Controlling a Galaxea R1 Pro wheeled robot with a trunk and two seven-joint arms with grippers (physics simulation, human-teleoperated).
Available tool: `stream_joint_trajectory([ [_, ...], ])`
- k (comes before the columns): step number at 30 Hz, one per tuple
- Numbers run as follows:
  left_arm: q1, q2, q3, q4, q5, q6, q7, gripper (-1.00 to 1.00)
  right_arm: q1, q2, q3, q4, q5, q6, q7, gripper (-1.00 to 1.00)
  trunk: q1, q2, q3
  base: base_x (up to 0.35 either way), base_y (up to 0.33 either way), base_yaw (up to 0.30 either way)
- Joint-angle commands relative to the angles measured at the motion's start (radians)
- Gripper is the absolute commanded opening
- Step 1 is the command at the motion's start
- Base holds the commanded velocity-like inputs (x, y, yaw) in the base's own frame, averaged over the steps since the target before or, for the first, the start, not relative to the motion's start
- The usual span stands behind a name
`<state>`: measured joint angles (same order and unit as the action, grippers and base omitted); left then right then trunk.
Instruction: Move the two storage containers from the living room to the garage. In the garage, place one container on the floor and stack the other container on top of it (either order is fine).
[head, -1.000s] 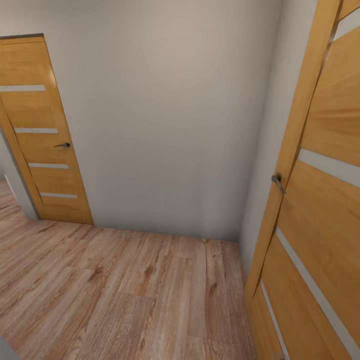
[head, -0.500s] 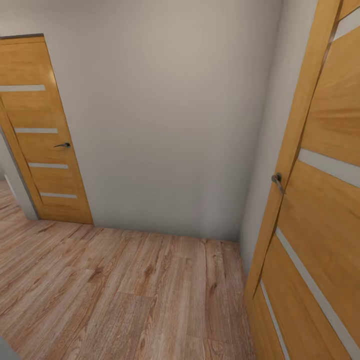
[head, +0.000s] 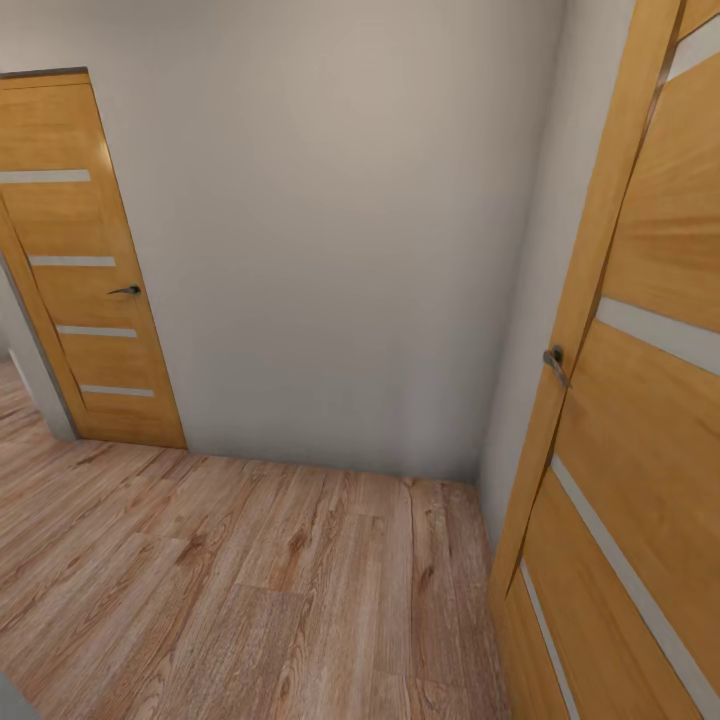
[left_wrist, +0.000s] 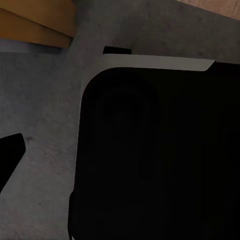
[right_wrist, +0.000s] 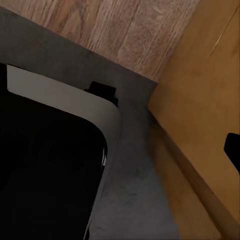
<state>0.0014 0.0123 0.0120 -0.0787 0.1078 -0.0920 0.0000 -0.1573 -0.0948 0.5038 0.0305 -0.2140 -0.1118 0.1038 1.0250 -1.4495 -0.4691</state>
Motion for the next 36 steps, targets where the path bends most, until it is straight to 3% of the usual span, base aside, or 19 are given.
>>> stream_joint_trajectory([
  [1,0.000,0.000,0.000,-0.001,0.009,-0.002,0.000,1.00,-0.001,0.000,0.007,0.003,-0.016,-0.006,0.006,1.00,0.000,0.000,-0.001,0.000,0.000,0.000],
  [5,0.000,0.000,0.000,-0.001,0.009,-0.002,0.000,1.00,0.001,0.000,0.007,0.003,-0.036,-0.005,0.006,1.00,0.000,0.000,-0.001,0.000,0.000,0.000],
  [14,0.000,0.000,0.000,0.000,0.009,-0.002,0.000,1.00,0.001,0.000,0.007,0.003,-0.040,-0.006,0.005,1.00,0.000,0.000,-0.001,0.075,0.000,0.000],
  [36,0.000,0.000,0.000,0.000,0.010,-0.002,0.000,1.00,0.001,-0.001,0.007,0.003,-0.041,-0.006,0.004,1.00,0.000,0.000,-0.001,0.307,0.000,0.000],
])
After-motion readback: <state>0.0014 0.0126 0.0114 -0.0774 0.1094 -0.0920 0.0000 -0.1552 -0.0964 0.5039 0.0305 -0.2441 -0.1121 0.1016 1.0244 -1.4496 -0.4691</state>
